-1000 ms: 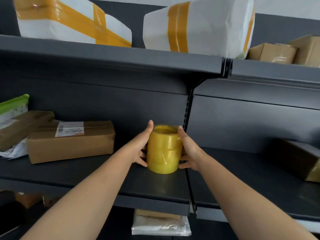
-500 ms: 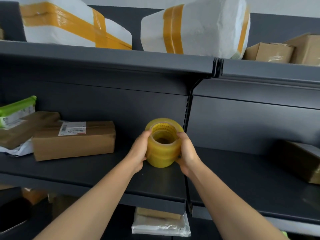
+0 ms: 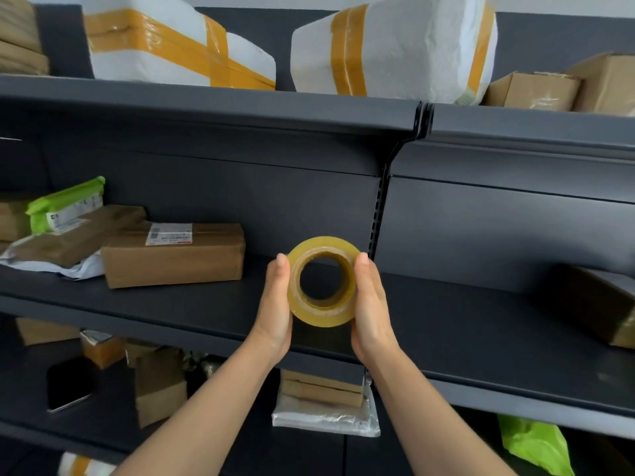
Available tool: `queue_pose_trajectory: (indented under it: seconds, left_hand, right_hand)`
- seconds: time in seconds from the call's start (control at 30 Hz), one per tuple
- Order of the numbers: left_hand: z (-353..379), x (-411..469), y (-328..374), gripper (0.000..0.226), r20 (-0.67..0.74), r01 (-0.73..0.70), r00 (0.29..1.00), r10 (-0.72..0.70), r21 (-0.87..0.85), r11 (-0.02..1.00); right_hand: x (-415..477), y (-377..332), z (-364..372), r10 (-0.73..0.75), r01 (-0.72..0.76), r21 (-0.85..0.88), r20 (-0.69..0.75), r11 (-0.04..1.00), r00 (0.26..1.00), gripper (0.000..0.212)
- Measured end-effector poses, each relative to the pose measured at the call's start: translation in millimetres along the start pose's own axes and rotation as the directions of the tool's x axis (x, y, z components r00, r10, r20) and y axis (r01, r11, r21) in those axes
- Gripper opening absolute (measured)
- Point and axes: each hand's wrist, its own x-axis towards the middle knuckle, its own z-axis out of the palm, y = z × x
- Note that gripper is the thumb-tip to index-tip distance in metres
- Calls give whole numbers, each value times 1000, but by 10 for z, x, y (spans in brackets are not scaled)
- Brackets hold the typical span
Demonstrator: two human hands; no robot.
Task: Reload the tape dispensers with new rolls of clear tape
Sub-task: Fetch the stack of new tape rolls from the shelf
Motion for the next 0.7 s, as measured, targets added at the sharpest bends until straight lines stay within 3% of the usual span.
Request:
queue_pose_trajectory:
  seconds: [0.1, 0.4, 0.7]
  left_hand:
    - [-28, -114, 57, 69, -9, -4, 1000, 4, 11, 1000]
    - [-189, -500, 221, 46, 116, -40, 992, 50, -86, 996]
    - [-464, -916, 210, 69, 214, -4, 977, 21, -79, 997]
  right_hand:
    - [-151, -11, 2, -56, 55, -21, -4, 998, 998, 58]
    - [-664, -44, 65, -178, 172, -85, -78, 981, 981, 52]
    - [-1376, -58, 279, -105, 84, -104, -215, 991, 971, 89]
